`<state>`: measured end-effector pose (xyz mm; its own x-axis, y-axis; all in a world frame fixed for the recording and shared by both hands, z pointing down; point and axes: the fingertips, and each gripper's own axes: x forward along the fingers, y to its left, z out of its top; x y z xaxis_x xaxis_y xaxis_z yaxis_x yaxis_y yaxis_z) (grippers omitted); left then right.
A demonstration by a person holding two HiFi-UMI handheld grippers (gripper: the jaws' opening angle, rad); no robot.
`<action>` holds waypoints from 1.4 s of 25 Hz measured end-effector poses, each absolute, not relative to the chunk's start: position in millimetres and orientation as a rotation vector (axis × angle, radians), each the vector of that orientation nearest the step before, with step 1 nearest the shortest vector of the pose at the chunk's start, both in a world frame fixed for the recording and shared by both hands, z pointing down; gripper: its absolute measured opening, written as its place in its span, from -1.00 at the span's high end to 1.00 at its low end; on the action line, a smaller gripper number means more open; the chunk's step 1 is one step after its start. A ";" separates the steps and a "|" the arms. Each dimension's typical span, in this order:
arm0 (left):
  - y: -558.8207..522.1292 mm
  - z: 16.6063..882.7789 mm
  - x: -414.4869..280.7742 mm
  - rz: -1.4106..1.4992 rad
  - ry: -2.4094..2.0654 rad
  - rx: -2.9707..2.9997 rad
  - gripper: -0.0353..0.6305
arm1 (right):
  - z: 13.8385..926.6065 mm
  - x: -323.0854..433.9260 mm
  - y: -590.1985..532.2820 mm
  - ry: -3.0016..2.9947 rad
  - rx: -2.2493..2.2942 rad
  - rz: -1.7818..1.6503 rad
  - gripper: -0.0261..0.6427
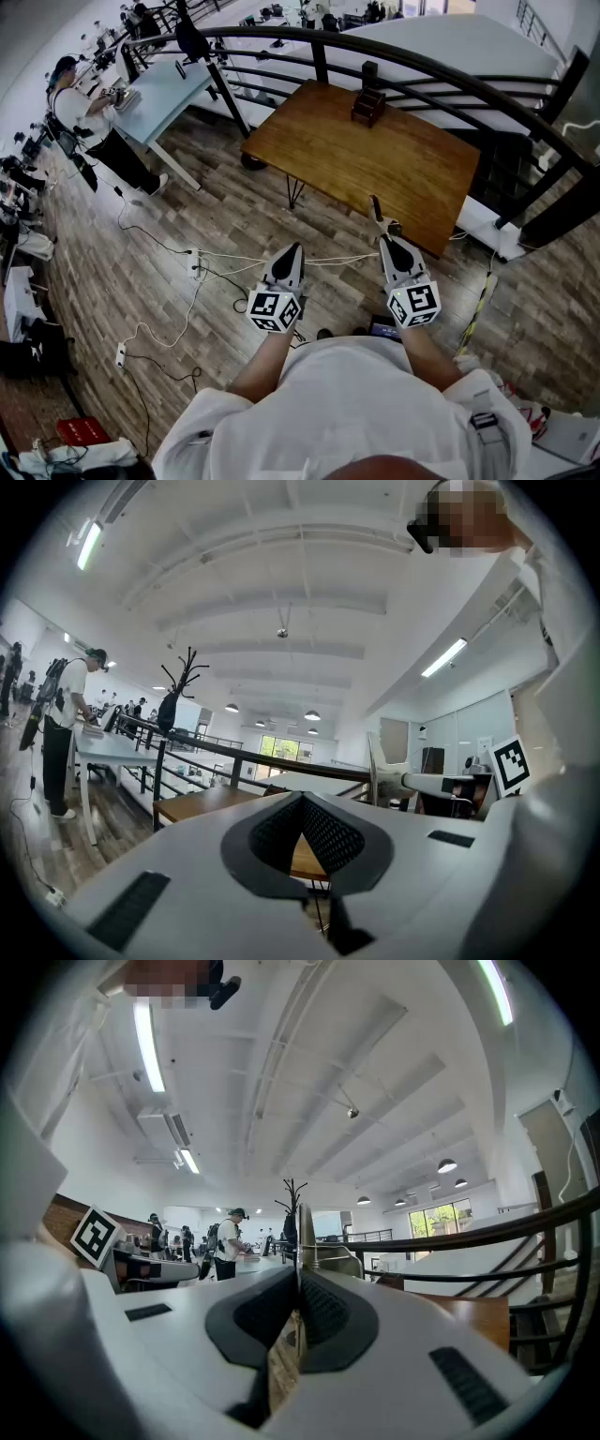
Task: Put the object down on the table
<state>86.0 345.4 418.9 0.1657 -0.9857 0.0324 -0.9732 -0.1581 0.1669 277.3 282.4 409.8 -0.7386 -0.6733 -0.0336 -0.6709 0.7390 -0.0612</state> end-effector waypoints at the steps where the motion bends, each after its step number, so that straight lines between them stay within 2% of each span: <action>1: 351.4 420.1 86.8 -0.124 -1.933 2.272 0.85 | 409.8 280.2 288.6 2.880 -1.121 -0.070 0.85; 14: 377.4 422.8 104.1 -0.157 -1.896 2.258 0.85 | 415.4 298.8 321.2 2.897 -1.056 -0.127 0.85; 35: 382.0 433.8 115.2 -0.132 -1.896 2.226 0.85 | 421.9 313.2 303.9 2.803 -0.970 -0.263 0.84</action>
